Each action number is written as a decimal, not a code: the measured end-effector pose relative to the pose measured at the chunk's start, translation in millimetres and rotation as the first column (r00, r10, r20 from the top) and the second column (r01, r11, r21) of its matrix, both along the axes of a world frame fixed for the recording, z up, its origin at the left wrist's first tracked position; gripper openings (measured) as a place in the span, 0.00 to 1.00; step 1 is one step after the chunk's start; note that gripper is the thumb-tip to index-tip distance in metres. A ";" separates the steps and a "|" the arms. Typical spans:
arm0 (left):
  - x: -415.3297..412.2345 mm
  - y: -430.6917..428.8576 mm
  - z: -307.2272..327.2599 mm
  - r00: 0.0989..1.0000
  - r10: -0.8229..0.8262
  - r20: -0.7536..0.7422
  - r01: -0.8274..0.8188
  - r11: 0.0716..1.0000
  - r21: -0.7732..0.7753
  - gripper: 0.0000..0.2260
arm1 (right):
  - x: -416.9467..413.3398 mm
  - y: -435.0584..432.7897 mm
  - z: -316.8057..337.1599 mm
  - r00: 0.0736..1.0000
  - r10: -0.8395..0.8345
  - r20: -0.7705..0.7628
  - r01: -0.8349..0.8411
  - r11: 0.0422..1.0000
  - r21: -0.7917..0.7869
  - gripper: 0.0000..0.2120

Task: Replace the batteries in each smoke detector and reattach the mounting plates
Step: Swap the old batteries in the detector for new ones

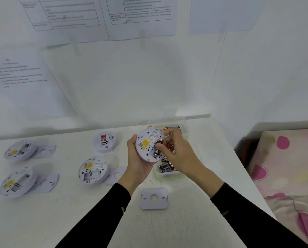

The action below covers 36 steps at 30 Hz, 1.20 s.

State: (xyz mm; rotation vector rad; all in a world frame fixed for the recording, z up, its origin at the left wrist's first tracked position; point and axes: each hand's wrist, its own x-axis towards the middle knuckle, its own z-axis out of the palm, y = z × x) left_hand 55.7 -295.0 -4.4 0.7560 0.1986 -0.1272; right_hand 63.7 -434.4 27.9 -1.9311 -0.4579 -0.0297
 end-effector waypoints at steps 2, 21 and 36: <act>0.3 0.2 -1.4 1.000 0.005 -0.002 -0.005 1.000 -0.005 0.25 | 0.9 0.8 -0.1 1.000 0.011 0.010 -0.011 1.000 -0.013 0.12; 5.0 28.4 -3.6 0.988 0.150 -0.027 -0.153 0.980 -0.129 0.25 | 28.9 -30.6 -55.6 0.965 -0.140 -0.220 0.075 0.957 -0.281 0.05; -2.9 41.6 1.4 0.987 0.157 -0.033 -0.160 0.979 -0.127 0.30 | -51.0 -5.3 -93.7 0.838 0.546 0.026 -0.424 0.680 -0.598 0.17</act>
